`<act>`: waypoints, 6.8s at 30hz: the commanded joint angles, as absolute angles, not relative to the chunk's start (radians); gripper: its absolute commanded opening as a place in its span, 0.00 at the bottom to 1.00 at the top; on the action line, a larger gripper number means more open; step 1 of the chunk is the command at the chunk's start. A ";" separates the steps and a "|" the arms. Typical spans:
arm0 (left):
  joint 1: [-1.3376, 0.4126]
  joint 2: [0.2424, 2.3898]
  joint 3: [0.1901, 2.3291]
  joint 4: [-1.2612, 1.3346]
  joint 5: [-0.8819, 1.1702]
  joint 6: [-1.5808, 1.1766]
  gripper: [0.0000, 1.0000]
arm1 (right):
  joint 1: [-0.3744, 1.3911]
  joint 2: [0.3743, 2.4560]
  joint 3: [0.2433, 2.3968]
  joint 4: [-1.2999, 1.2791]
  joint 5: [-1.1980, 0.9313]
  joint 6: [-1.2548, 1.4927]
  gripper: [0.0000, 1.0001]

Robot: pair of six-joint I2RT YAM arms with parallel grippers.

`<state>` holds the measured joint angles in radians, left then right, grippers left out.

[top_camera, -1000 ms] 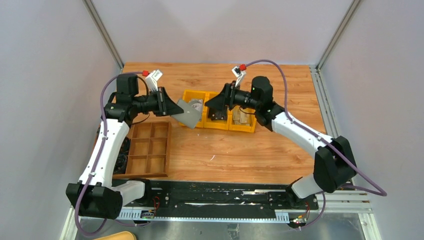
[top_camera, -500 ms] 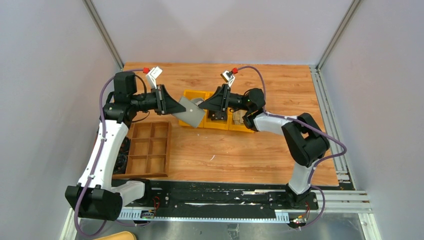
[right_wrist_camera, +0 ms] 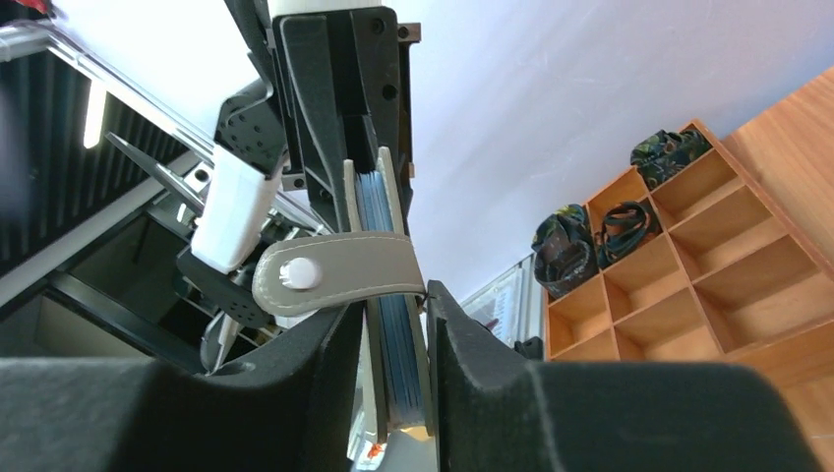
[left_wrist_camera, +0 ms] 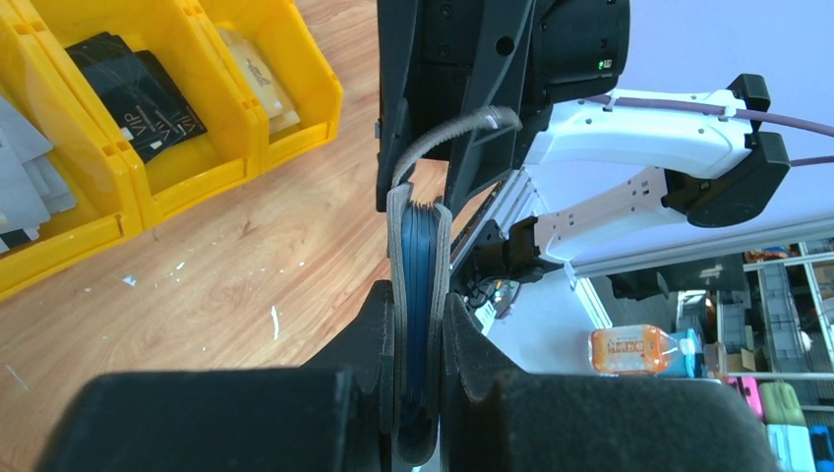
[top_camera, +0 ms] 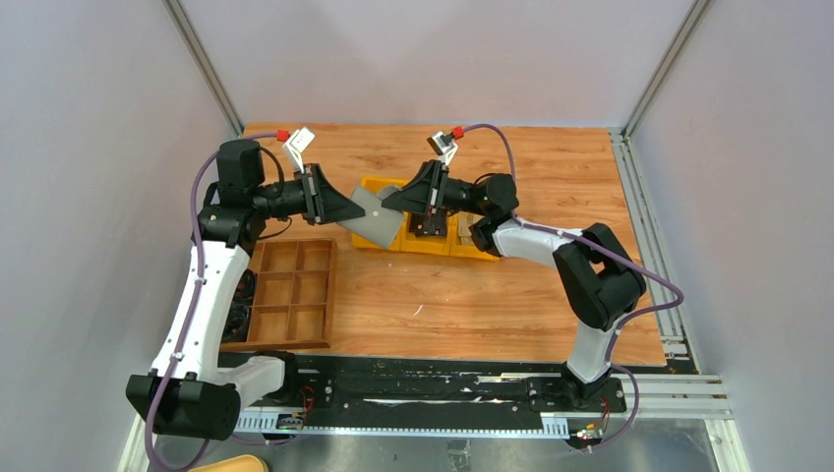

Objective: Take the credit cards out of the card holder
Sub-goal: Open the card holder at the center of the board.

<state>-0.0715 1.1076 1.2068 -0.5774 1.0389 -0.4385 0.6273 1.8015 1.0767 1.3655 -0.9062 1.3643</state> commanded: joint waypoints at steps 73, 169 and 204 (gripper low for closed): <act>-0.071 0.714 1.087 -0.779 0.934 0.391 0.84 | 0.776 1.571 1.478 0.416 -1.127 0.786 0.00; -0.043 0.822 1.113 -0.248 0.957 -0.737 0.50 | 0.683 1.622 1.260 1.222 -0.913 1.314 0.08; 0.055 0.797 0.991 -0.079 1.028 -0.709 0.13 | 0.728 1.660 1.311 1.064 -0.975 1.295 0.12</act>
<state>0.0608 0.8024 0.9924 -0.0261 1.0847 -0.7609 0.7143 1.6657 1.2816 1.0389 -0.9508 1.3083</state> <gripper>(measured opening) 0.216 0.071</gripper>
